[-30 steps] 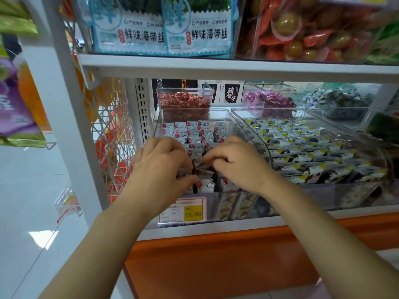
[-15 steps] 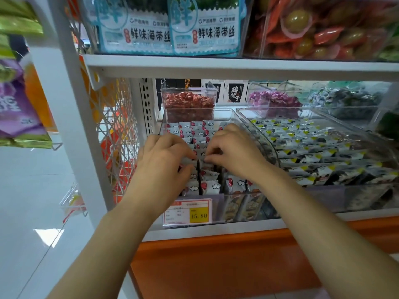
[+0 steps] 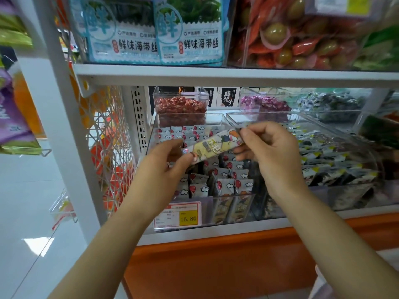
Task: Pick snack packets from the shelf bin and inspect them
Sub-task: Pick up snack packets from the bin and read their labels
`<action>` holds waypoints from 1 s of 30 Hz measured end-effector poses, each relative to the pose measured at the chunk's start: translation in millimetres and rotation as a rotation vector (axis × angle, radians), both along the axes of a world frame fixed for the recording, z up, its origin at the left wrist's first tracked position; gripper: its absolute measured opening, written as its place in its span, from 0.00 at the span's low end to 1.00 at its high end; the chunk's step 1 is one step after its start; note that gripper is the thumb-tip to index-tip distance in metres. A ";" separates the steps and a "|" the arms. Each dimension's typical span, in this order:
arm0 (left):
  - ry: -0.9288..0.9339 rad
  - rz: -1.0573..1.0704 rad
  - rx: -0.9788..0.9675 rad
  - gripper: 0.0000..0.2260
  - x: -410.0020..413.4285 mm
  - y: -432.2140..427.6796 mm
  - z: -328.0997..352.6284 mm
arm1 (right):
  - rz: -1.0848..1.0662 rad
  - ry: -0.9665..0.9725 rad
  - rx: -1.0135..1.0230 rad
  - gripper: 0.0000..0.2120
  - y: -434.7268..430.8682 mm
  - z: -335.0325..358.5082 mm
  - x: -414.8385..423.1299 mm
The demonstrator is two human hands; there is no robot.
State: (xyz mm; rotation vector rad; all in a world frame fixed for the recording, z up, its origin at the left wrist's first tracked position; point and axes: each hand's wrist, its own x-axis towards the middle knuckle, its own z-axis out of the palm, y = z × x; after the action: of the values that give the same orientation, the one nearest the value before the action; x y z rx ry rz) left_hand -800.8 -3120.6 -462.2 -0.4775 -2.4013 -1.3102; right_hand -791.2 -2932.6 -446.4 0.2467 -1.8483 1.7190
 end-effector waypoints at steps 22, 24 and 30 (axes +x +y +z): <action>-0.418 -0.271 0.832 0.13 1.0 -0.4 5.7 | 0.354 -0.466 -0.624 0.09 4.1 -10.6 2.7; -0.456 -0.342 0.938 0.14 1.0 -1.4 7.6 | 0.358 -0.453 -0.655 0.06 4.5 -10.7 2.8; -0.426 -0.410 0.983 0.21 0.4 -6.9 11.1 | 0.430 -0.382 -0.668 0.06 6.0 -9.2 3.6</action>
State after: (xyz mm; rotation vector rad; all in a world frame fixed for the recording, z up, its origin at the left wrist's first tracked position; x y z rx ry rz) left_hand -800.4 -3127.6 -451.2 -0.4141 -1.6096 -2.7369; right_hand -787.6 -2926.5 -455.6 0.0390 -1.3997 2.7308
